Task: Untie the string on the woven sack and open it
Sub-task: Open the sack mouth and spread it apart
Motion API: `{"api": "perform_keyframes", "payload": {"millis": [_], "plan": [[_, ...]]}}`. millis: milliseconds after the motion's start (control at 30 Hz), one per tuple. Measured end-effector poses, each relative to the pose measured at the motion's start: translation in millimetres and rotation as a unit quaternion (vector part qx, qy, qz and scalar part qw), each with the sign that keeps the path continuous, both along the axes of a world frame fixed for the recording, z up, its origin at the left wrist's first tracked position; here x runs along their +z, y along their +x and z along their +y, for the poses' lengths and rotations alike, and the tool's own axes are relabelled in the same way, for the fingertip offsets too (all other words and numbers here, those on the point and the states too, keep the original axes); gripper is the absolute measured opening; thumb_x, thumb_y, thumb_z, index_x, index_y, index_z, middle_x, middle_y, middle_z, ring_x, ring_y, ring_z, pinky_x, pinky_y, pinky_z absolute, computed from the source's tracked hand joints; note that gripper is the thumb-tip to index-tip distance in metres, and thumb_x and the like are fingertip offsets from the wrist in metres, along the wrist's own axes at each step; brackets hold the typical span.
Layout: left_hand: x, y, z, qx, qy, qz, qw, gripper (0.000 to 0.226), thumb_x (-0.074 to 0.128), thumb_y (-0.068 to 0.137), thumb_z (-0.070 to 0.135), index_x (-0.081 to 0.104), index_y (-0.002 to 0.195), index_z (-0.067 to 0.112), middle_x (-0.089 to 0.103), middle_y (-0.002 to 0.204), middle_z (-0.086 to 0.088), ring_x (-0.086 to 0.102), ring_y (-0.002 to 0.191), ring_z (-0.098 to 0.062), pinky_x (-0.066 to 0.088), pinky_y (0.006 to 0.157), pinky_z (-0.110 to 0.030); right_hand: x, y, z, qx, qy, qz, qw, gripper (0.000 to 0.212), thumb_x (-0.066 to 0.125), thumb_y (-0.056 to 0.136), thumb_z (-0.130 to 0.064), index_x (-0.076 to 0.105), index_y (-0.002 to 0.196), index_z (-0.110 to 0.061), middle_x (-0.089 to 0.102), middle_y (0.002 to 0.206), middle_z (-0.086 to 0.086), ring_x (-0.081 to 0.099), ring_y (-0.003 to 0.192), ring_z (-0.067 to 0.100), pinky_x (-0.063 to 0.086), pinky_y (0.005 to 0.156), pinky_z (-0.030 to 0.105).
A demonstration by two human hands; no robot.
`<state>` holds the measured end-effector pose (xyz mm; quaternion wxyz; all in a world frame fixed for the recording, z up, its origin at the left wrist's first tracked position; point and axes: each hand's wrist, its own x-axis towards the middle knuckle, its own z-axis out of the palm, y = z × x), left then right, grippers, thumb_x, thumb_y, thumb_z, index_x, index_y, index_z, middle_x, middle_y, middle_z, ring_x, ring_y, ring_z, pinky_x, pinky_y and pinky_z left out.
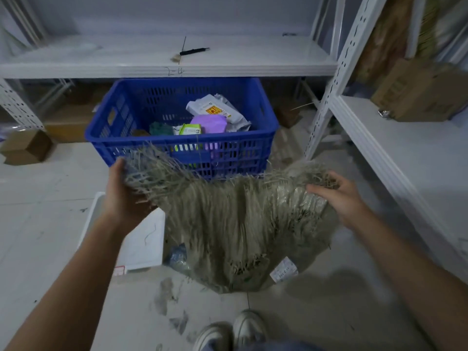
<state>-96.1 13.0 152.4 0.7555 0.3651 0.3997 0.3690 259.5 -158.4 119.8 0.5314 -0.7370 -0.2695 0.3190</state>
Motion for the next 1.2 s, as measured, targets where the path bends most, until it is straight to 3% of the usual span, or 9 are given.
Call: {"api": "perform_keyframes", "payload": {"millis": [200, 333, 500, 667, 800, 833, 933, 1067, 1200], "plan": [[60.9, -9.2, 23.8, -0.203, 0.067, 0.440, 0.872, 0.072, 0.048, 0.074, 0.074, 0.066, 0.067, 0.005, 0.065, 0.081, -0.019, 0.052, 0.037, -0.019, 0.041, 0.047, -0.023, 23.1, -8.6, 7.1, -0.017, 0.022, 0.031, 0.999, 0.025, 0.064, 0.080, 0.008, 0.064, 0.098, -0.009, 0.069, 0.087, 0.006, 0.065, 0.092, 0.024, 0.053, 0.081, 0.028], [81.7, 67.9, 8.5, -0.267, 0.294, 0.611, 0.685, 0.049, 0.055, 0.085, 0.053, 0.064, 0.095, 0.006, 0.066, 0.103, -0.015, 0.066, 0.080, -0.027, 0.052, 0.073, -0.035, 24.6, -10.0, 19.2, -0.026, 0.059, 0.148, 0.987, 0.029, 0.040, 0.088, 0.015, 0.064, 0.097, 0.000, 0.074, 0.074, 0.005, 0.071, 0.068, 0.014, 0.059, 0.064, 0.025], [40.3, 134.2, -25.5, -0.381, 0.261, 0.411, 0.786, 0.089, 0.056, 0.083, 0.055, 0.010, 0.151, 0.023, 0.017, 0.159, 0.000, 0.024, 0.144, -0.024, 0.025, 0.114, -0.040, 25.7, -17.7, 34.8, -0.020, 0.120, 0.251, 0.960, 0.043, 0.036, 0.089, 0.003, 0.045, 0.131, 0.007, 0.058, 0.110, 0.024, 0.059, 0.100, 0.034, 0.056, 0.082, 0.038], [-5.4, 146.0, -25.5, -0.417, 0.160, 0.412, 0.794, 0.089, 0.050, 0.075, 0.072, 0.039, 0.143, 0.016, 0.036, 0.152, -0.004, 0.038, 0.137, -0.027, 0.027, 0.116, -0.046, 29.1, -12.2, 47.2, -0.004, 0.127, 0.267, 0.955, 0.042, 0.031, 0.091, 0.002, 0.069, 0.074, -0.005, 0.070, 0.072, 0.012, 0.068, 0.071, 0.023, 0.060, 0.060, 0.028], [-7.5, 142.5, -30.3, -0.420, 0.144, 0.394, 0.805, 0.058, 0.054, 0.087, 0.051, 0.060, 0.114, 0.000, 0.036, 0.139, -0.015, 0.057, 0.109, -0.033, 0.042, 0.098, -0.045, 30.8, -10.7, 68.0, -0.051, 0.101, 0.198, 0.974, 0.026, 0.037, 0.087, 0.006, 0.060, 0.089, -0.006, 0.062, 0.080, 0.012, 0.061, 0.077, 0.024, 0.059, 0.064, 0.029], [-6.4, 141.5, -30.9, -0.395, 0.137, 0.374, 0.828, 0.042, 0.055, 0.089, 0.043, 0.062, 0.095, 0.002, 0.046, 0.084, 0.003, 0.061, 0.084, -0.029, 0.046, 0.082, -0.040, 29.2, -12.3, 74.2, -0.079, 0.083, 0.171, 0.979, 0.022, 0.043, 0.086, 0.005, 0.061, 0.093, -0.006, 0.062, 0.084, 0.012, 0.062, 0.079, 0.025, 0.059, 0.070, 0.032], [-6.0, 142.2, -33.9, -0.319, 0.103, 0.322, 0.885, 0.026, 0.055, 0.093, 0.028, 0.062, 0.081, 0.006, 0.057, 0.060, -0.006, 0.053, 0.049, -0.018, 0.047, 0.058, -0.030, 26.1, -26.0, 89.2, -0.104, -0.008, 0.027, 0.994, 0.030, 0.066, 0.081, -0.016, 0.057, 0.110, -0.011, 0.061, 0.106, 0.006, 0.058, 0.102, 0.024, 0.050, 0.088, 0.034], [-10.2, 150.0, -44.6, -0.159, 0.084, 0.244, 0.953, 0.029, 0.053, 0.094, 0.021, 0.062, 0.111, -0.001, 0.068, 0.082, -0.010, 0.066, 0.071, -0.024, 0.056, 0.070, -0.034, 39.6, -65.5, 71.7, -0.182, 0.002, -0.255, 0.949, 0.054, 0.065, 0.078, -0.040, 0.047, 0.118, -0.008, 0.040, 0.131, 0.010, 0.042, 0.118, 0.023, 0.037, 0.093, 0.030], [-16.8, 153.7, -50.5, -0.014, 0.041, 0.196, 0.980, 0.026, 0.054, 0.094, 0.020, 0.062, 0.109, 0.001, 0.069, 0.103, -0.019, 0.067, 0.094, -0.035, 0.055, 0.088, -0.046, 32.1, -112.8, 46.3, -0.092, -0.026, -0.171, 0.981, 0.036, 0.045, 0.085, -0.048, 0.043, 0.095, -0.014, 0.052, 0.095, 0.002, 0.052, 0.078, 0.020, 0.039, 0.062, 0.027]]}}
